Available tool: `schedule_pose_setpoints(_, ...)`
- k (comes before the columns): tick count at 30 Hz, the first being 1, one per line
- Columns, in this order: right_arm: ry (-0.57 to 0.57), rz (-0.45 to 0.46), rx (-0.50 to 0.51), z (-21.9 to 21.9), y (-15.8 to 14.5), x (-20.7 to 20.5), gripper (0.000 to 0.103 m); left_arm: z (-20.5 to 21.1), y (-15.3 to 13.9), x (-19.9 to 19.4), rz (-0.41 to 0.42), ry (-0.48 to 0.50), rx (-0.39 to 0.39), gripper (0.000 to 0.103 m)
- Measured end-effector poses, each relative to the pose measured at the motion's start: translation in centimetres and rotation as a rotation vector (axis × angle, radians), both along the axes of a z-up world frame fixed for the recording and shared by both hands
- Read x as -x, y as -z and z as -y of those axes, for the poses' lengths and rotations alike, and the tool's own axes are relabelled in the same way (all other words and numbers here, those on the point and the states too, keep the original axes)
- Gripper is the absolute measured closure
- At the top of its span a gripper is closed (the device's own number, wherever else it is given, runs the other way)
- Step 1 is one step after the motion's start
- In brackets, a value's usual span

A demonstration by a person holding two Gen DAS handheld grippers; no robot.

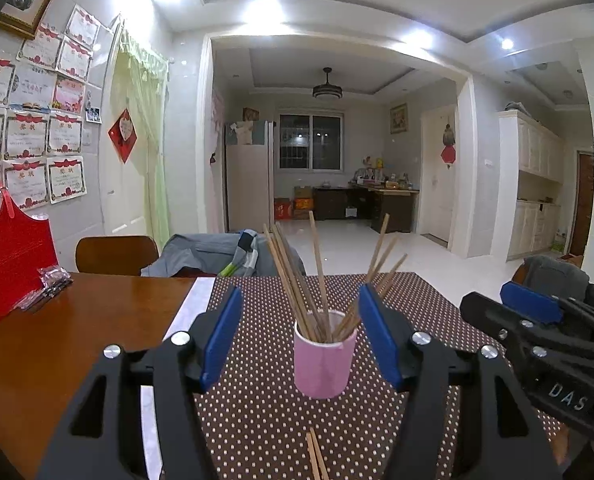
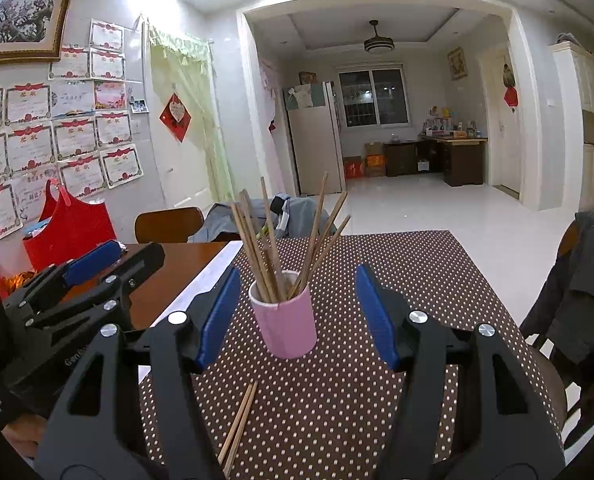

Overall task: Organize utensils
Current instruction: 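Move both grippers back down to the last chopsticks on the cloth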

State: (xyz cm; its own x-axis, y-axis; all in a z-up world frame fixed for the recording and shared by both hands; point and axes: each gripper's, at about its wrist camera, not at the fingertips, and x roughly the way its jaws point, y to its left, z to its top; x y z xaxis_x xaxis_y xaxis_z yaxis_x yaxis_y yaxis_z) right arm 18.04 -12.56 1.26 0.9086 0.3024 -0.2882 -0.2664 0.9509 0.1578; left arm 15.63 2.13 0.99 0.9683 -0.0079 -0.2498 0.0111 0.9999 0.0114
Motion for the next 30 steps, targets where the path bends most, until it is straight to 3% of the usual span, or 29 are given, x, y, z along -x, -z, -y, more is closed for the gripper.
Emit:
schedule_pose_setpoints(9,-0.011,-0.043,0.011,0.2,1.4,2.0,0.042,0.3,1.0,1.8,-0.051,0.023,-0.015,0.043)
schedule_pose_setpoints(14,-0.015,-0.08,0.017,0.2,2.4,2.4,0.042,-0.2,2.3,1.6,-0.148,0.054,0.001,0.042)
schedule_pose_setpoints(21,-0.014,-0.162,0.042,0.0,4.9,2.0,0.04,-1.7,6.1,-0.2,-0.389,0.049,0.047,0.042)
schedule_pose_setpoints(30,-0.047,-0.311,0.046,-0.3,9.1,0.8,0.04,-2.6,13.4,-2.7,-0.73,0.067,0.082,0.042)
